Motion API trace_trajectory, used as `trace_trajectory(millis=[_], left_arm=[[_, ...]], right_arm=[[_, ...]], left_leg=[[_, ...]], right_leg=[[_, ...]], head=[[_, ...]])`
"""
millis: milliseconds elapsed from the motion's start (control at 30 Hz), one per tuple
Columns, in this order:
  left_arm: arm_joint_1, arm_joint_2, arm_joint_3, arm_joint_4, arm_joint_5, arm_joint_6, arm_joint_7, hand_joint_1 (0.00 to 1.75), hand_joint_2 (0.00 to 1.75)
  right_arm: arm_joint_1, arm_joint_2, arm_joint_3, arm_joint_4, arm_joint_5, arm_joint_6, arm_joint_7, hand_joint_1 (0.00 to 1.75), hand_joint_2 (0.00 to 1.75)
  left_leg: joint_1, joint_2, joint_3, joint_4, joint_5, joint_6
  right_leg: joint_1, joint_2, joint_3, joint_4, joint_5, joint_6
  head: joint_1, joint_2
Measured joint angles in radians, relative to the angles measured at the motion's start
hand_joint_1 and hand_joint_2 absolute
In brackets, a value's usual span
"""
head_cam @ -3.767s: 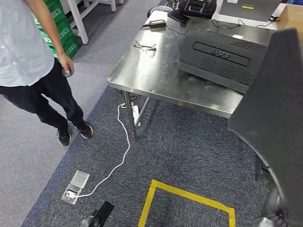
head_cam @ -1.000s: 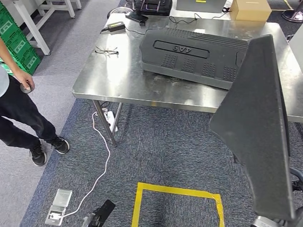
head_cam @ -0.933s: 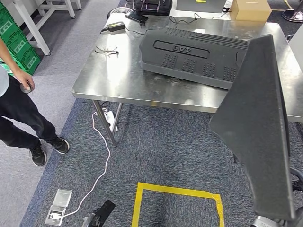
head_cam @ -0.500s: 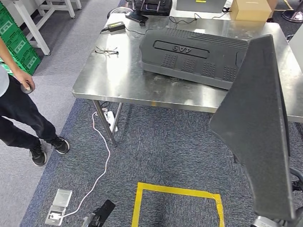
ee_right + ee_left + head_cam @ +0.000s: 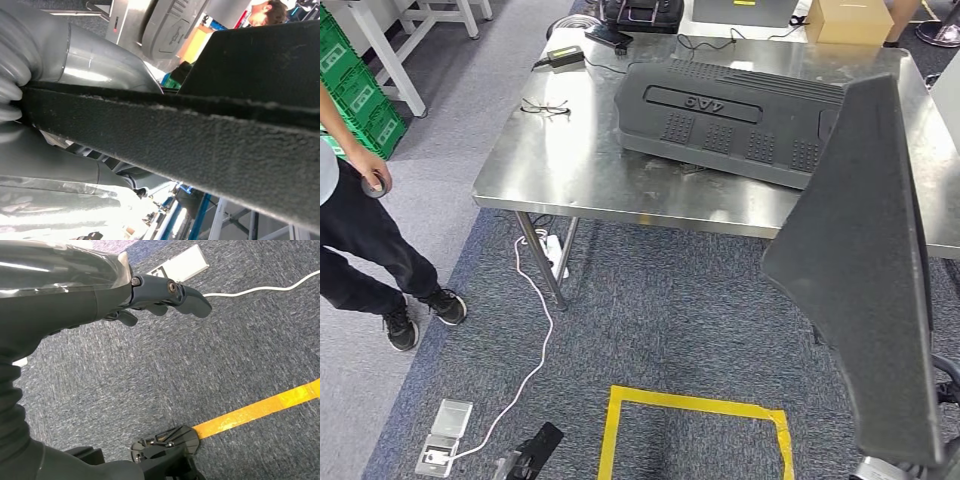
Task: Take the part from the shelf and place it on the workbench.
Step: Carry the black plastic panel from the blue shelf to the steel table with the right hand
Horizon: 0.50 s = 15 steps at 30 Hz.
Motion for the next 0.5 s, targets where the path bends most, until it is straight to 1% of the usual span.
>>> trace_trajectory(millis=[500], left_arm=[[0.000, 0.000, 0.000, 0.000, 0.000, 0.000, 0.000, 0.00, 1.75]], right_arm=[[0.000, 0.000, 0.000, 0.000, 0.000, 0.000, 0.000, 1.75, 1.75]], left_leg=[[0.000, 0.000, 0.000, 0.000, 0.000, 0.000]], right_leg=[[0.000, 0.000, 0.000, 0.000, 0.000, 0.000]], head=[[0.000, 0.000]])
